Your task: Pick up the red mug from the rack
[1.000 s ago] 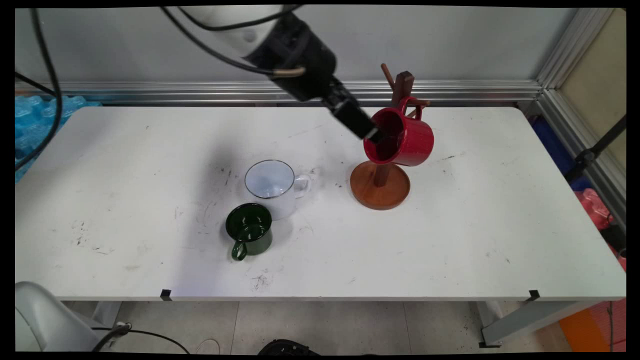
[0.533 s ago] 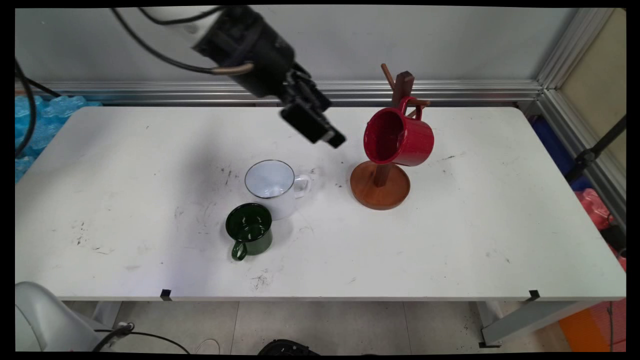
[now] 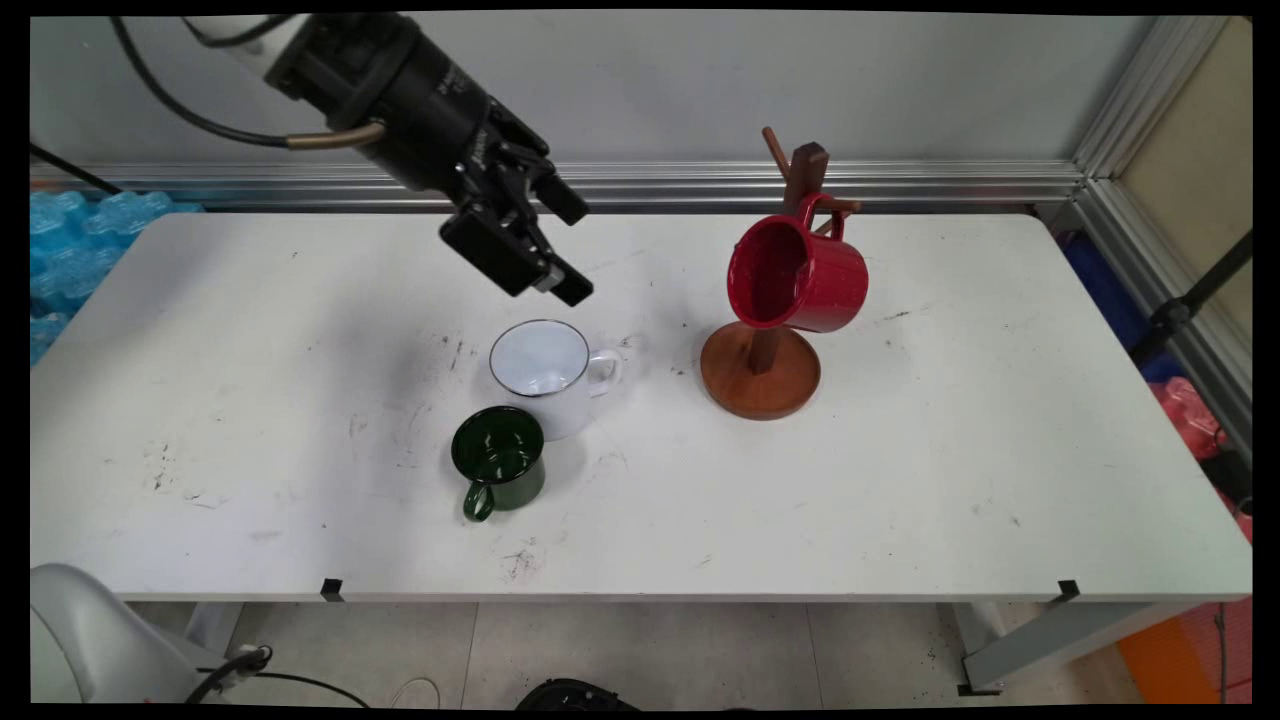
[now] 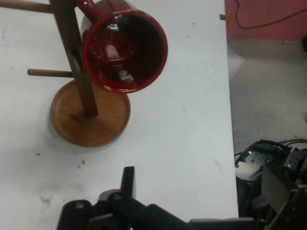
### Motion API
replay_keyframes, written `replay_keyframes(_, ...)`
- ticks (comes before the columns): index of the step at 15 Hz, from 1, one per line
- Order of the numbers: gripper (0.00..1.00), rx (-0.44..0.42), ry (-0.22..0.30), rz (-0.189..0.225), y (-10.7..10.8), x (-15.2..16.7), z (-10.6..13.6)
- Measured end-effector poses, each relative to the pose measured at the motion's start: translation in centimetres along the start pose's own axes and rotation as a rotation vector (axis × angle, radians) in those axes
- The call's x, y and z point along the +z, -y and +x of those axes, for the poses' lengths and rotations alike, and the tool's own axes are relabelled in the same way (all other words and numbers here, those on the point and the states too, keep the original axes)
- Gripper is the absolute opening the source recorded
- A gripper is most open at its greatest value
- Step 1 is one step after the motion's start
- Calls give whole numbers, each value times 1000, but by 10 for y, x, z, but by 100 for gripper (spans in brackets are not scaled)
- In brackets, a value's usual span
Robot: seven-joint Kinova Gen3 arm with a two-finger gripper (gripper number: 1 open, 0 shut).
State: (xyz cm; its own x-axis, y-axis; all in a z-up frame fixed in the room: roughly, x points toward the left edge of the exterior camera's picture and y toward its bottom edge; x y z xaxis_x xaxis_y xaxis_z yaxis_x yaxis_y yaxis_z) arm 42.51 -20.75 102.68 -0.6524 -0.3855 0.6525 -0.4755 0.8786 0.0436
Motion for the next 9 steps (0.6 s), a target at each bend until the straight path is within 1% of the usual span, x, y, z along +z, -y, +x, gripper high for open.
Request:
replay_keyframes(2, 100, -2, -9, -8, -1, -5, -1)
replay_keyframes(4, 100, -22, -31, -13, -2, -6, 1)
replay_keyframes(7, 100, -77, -75, -15, -6, 3, 13)
replay_keyframes(9, 100, -126, -106, -14, -8, 16, 23)
